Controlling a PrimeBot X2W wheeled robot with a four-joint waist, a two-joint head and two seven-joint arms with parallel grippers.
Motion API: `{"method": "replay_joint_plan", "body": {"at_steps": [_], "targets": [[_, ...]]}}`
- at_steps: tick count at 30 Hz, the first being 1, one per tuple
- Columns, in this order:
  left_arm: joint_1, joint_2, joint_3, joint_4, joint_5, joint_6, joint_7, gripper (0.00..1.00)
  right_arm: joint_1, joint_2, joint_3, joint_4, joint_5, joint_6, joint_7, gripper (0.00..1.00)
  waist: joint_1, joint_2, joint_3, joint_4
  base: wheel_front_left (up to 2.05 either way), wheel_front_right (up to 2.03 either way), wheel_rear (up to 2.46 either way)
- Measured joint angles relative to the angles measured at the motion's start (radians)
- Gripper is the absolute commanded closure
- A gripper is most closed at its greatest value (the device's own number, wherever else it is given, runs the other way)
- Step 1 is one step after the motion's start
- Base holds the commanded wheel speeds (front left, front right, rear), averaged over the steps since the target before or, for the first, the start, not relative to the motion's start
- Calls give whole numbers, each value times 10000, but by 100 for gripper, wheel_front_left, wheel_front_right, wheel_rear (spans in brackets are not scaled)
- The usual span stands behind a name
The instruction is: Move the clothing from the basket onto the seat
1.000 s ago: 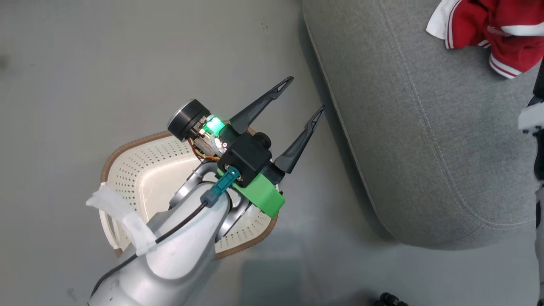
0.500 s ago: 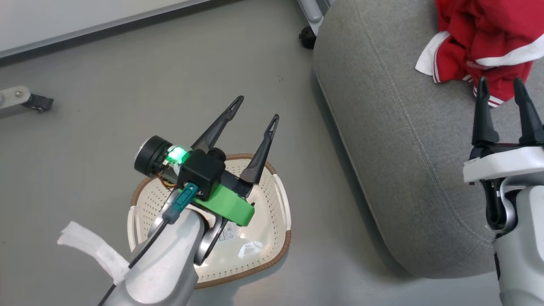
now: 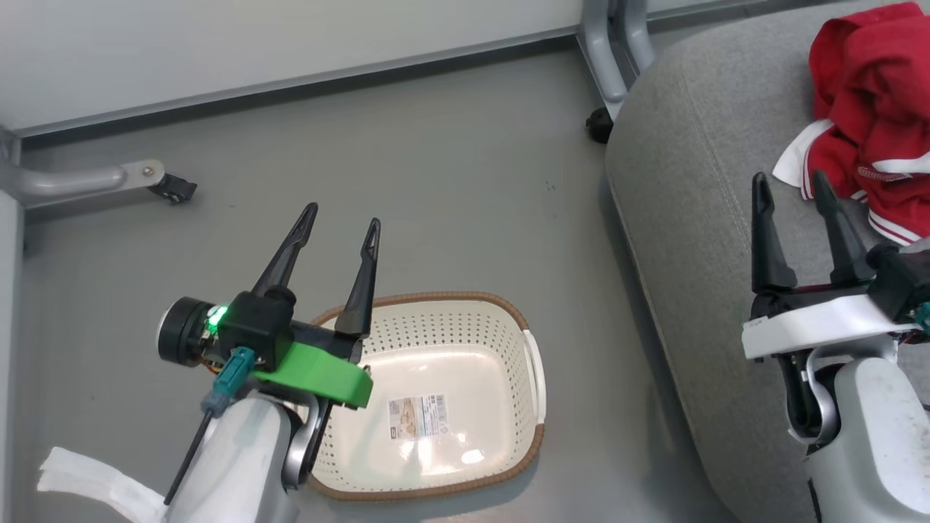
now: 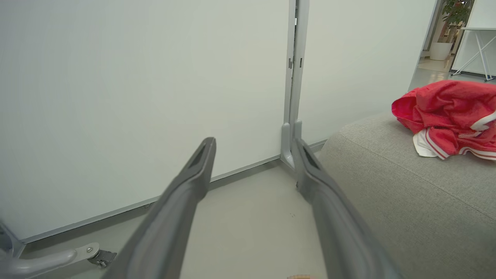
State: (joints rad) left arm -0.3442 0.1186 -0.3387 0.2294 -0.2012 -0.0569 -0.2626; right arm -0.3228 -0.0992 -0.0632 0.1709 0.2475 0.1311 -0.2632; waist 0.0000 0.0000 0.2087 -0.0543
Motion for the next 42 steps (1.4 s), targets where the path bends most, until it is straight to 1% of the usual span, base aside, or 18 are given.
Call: {"method": "replay_joint_plan", "body": {"at_steps": [4,11,18,28,42], "targets": [[450,-33,516,-15,86,0,0,0,351,130,265,-123,-56,0,0,0,0,0,-340,257,0,0,0],[1205,-138,1430,-155,151,2,2,0,1120,320,403,-439,-127,0,0,0,0,0,-912,580,0,0,0],[1824,-303,1994,-280,280,-4,0,0,1991,453,433,-702,-207,0,0,0,0,0,-1396,811,0,0,0],[2476,-458,2389,-290,460,-92,0,0,2961,495,493,-968,-169,0,0,0,0,0,-1866,1067,0,0,0],[2725,-564,2700,-280,663,-217,2,0,3171,499,593,-865,-100,0,0,0,0,0,-2058,1149,0,0,0]]}}
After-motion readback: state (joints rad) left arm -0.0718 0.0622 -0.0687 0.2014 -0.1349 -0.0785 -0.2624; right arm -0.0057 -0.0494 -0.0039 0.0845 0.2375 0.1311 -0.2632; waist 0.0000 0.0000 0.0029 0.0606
